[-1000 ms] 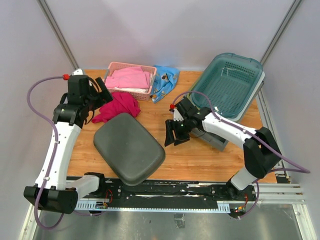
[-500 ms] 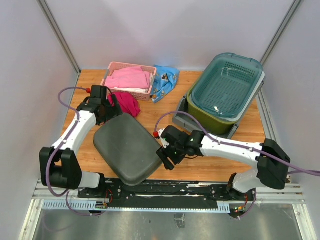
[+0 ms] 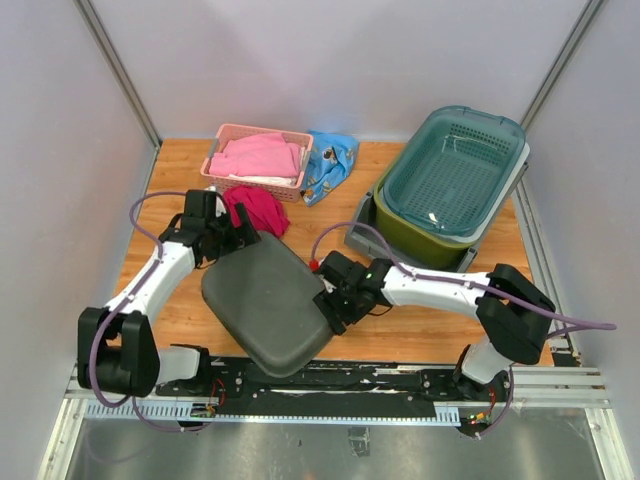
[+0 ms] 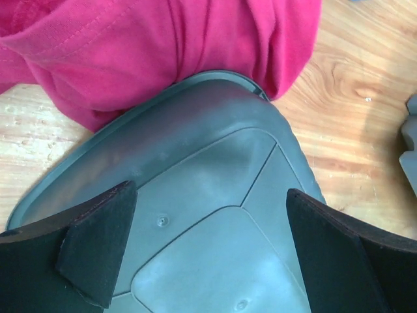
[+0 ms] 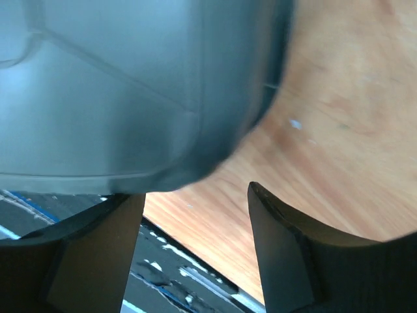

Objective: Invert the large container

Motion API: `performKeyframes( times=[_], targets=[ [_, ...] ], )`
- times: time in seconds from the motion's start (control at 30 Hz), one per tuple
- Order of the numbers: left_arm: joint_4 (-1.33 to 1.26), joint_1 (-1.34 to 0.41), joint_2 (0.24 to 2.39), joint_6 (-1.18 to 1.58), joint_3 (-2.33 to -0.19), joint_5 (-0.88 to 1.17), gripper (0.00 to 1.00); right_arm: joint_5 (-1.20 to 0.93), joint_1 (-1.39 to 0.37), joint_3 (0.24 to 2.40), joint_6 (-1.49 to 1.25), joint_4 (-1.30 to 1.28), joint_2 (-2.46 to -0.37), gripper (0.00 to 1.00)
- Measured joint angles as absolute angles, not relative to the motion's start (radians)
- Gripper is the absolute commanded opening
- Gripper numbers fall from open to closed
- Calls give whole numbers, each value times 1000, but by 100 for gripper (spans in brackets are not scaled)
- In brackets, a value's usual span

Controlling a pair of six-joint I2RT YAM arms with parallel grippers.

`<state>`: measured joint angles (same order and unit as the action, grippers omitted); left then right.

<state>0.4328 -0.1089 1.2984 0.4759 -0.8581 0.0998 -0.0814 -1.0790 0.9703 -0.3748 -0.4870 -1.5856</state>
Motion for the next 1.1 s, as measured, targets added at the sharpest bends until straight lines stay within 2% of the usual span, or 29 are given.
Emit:
performKeyframes(
  times=[0.33,0.57,0.77,0.9,1.1],
  targets=[
    [440,-272,1102,615,-725,231,99,13,-846,920,-453,-499,-1528,65],
    [564,-310,996,640,-824,172,99,16,-841,823,-474,-439,-1429,63],
    [585,-309,982,645,-906,88,99,3,-881,792,-518,-417,-1443,63],
    [611,-309,986,662,-913,50,99,-8,-939,871,-532,-386,-1526,62],
    [632,-310,998,685,-928,6,99,8,-942,1136,-509,-368,-1732,61]
  ],
)
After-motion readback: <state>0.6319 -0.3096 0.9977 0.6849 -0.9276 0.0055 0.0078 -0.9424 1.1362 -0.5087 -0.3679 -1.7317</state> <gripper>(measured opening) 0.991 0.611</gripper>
